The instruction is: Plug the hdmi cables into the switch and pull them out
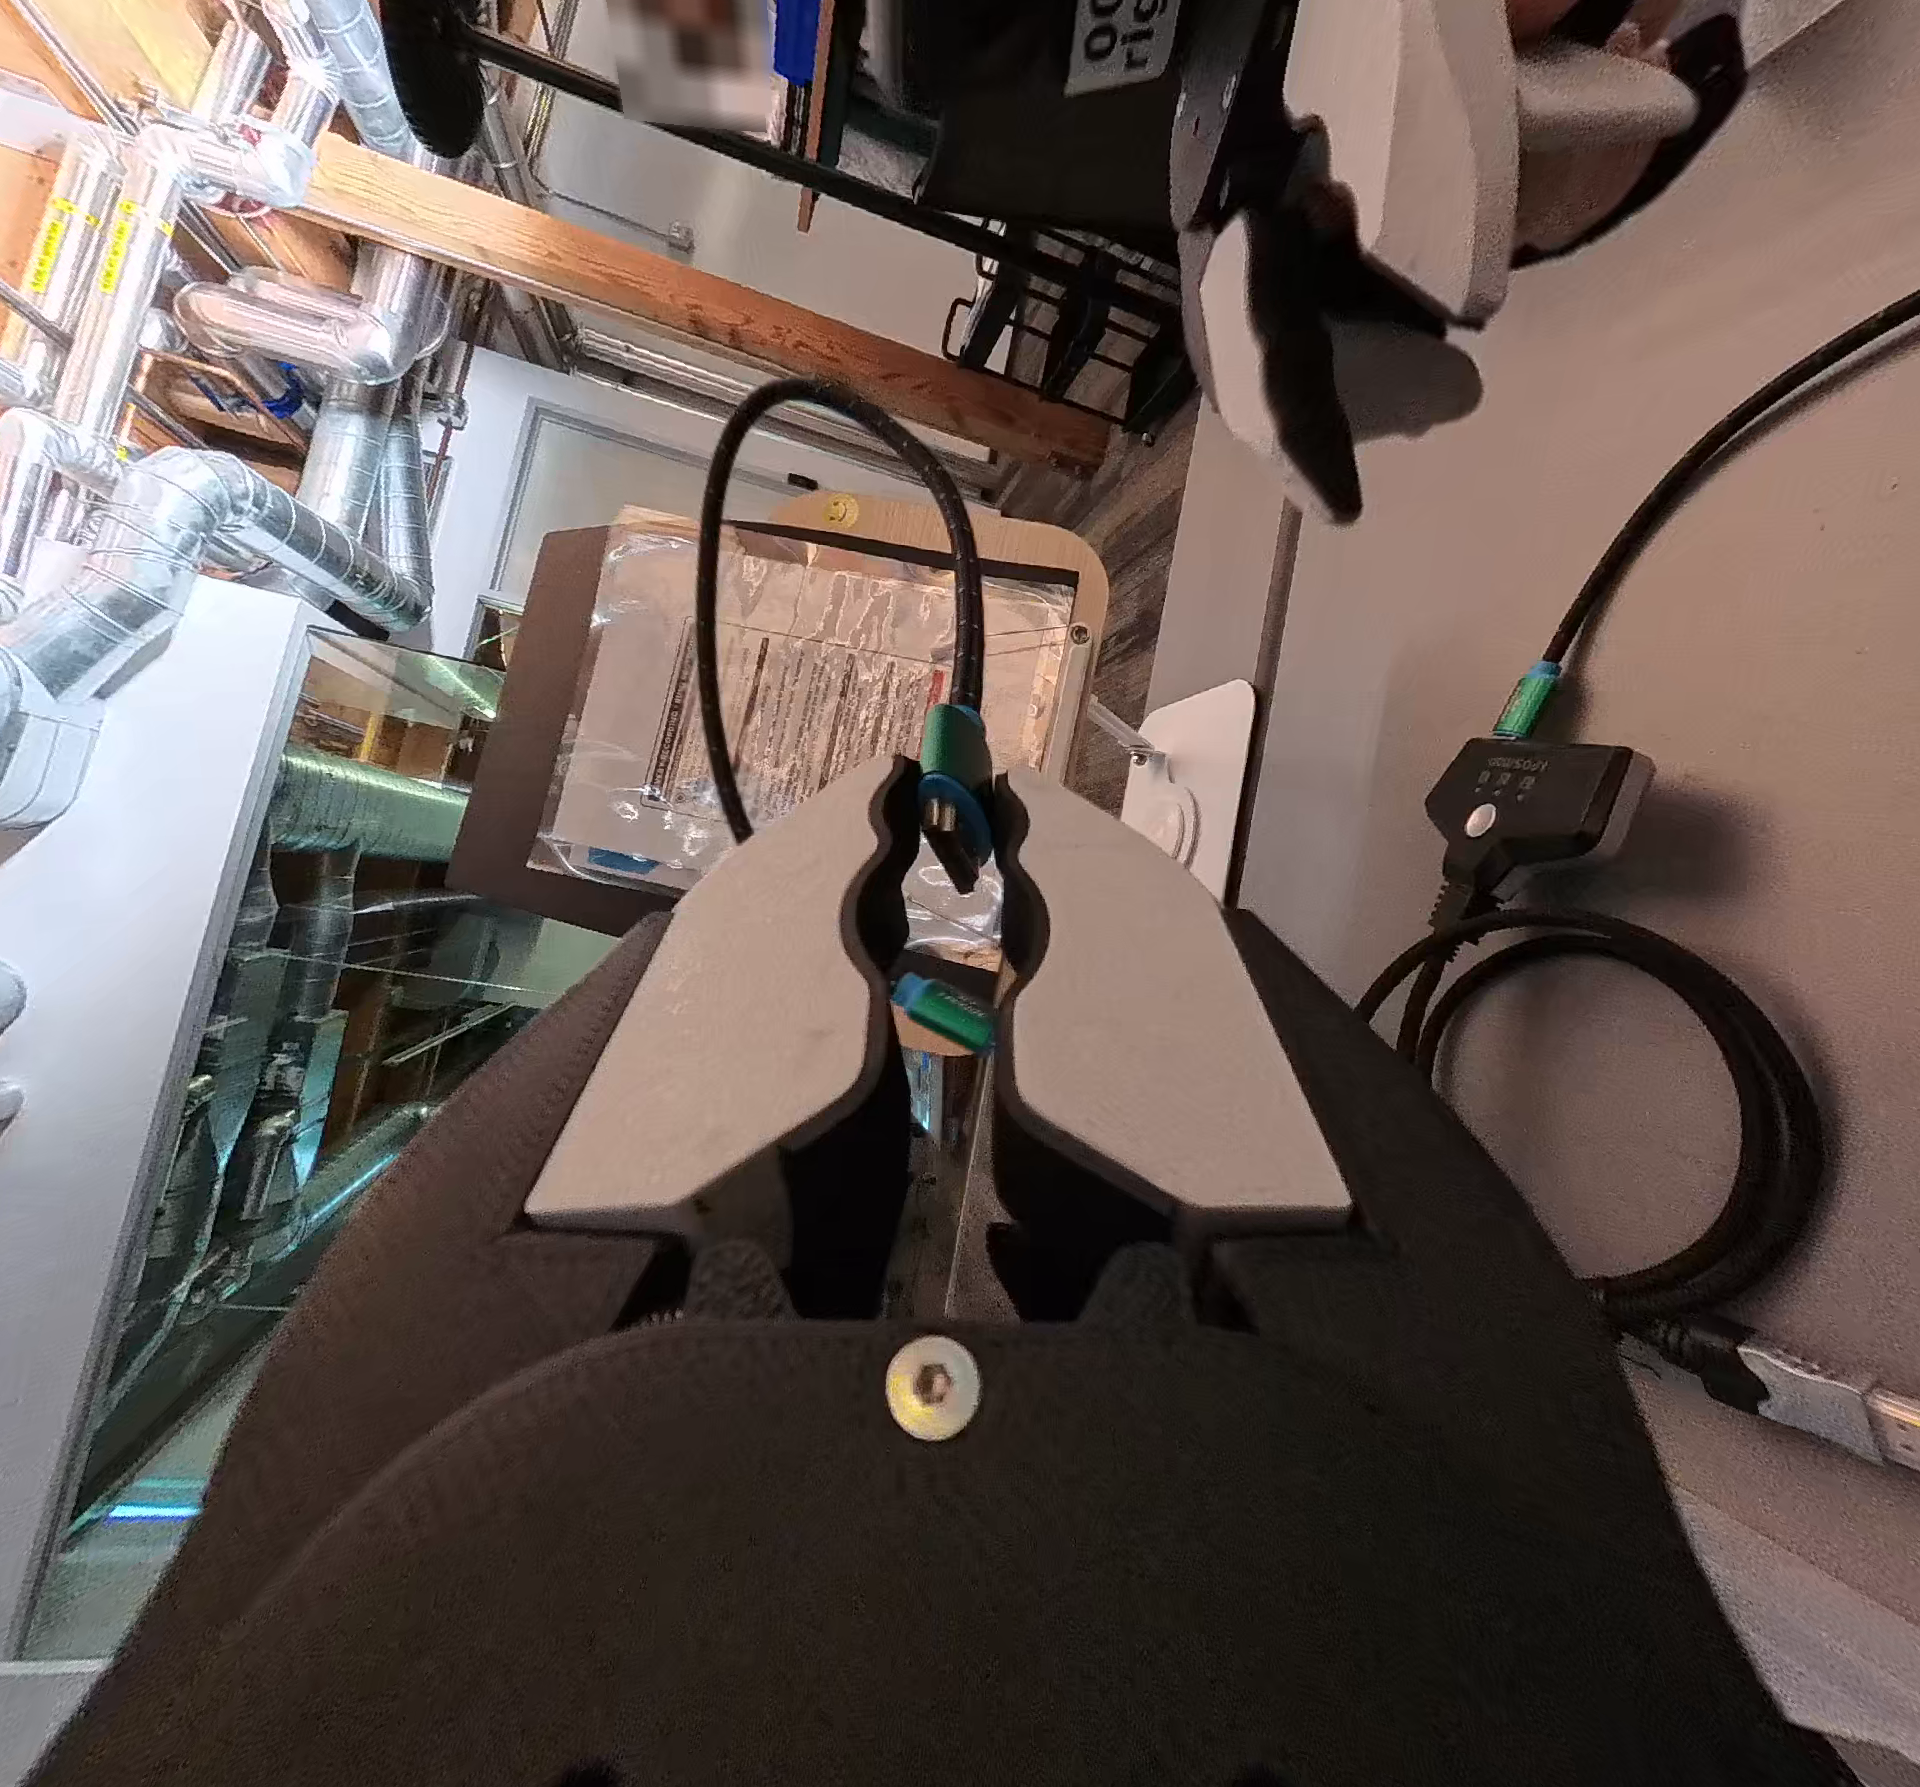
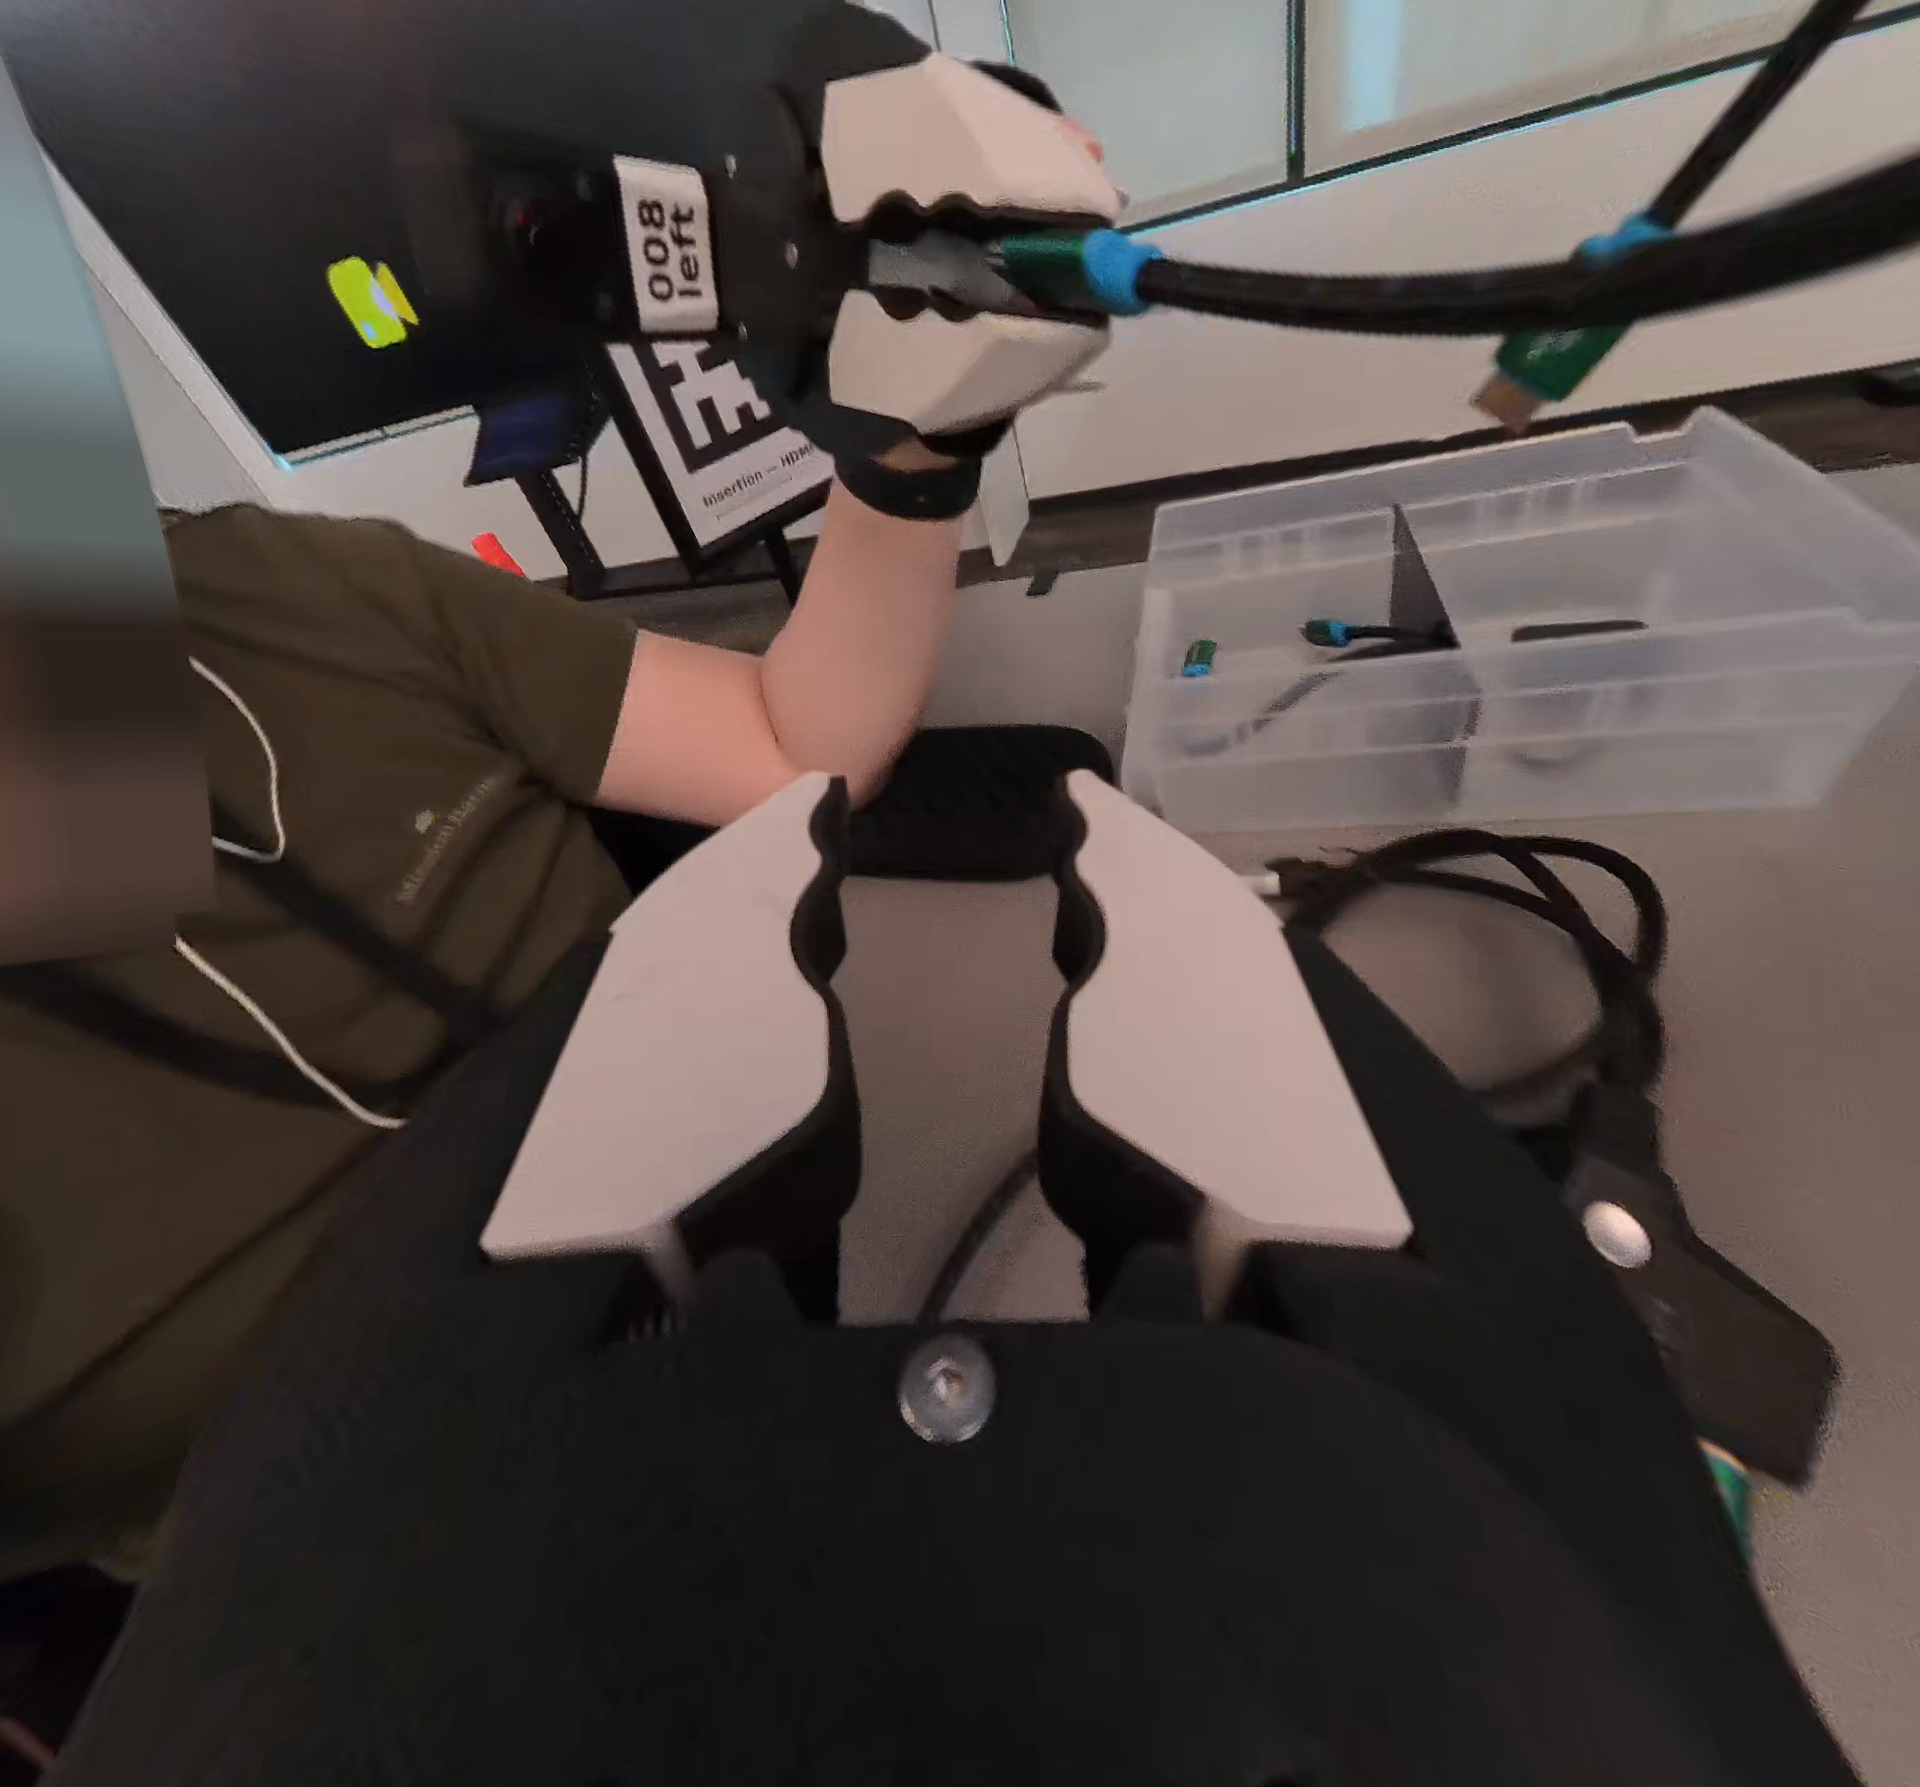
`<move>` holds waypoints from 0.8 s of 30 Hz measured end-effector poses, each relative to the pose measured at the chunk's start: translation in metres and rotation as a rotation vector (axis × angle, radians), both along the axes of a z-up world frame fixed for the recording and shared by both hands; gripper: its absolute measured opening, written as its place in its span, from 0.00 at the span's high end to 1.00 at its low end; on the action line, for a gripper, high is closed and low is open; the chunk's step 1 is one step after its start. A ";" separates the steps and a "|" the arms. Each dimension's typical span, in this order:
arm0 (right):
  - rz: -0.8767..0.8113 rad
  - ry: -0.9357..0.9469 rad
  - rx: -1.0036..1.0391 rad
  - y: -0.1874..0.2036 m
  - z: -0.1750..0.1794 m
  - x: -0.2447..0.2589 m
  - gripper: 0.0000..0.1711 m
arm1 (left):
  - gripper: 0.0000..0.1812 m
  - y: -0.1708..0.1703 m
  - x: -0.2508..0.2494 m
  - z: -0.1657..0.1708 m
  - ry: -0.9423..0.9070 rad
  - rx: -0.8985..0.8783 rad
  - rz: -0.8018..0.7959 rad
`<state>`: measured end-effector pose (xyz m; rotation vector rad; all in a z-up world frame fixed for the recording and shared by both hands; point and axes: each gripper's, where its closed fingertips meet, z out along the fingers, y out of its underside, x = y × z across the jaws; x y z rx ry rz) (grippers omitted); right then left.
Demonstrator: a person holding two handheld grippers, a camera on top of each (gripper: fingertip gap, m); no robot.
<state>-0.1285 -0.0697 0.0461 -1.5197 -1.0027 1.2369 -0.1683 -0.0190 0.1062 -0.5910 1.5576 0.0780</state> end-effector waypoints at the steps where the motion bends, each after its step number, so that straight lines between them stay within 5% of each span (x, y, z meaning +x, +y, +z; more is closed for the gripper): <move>1: -0.012 0.005 -0.014 0.002 0.001 -0.009 0.78 | 0.92 -0.001 0.001 -0.001 0.001 0.000 -0.005; 9: 0.080 0.388 -0.179 0.007 0.039 -0.022 0.78 | 0.92 -0.021 0.014 -0.006 0.022 0.011 -0.076; 24: 0.070 0.370 -0.131 0.006 0.036 -0.027 0.78 | 0.92 -0.027 0.023 -0.008 0.021 0.046 -0.088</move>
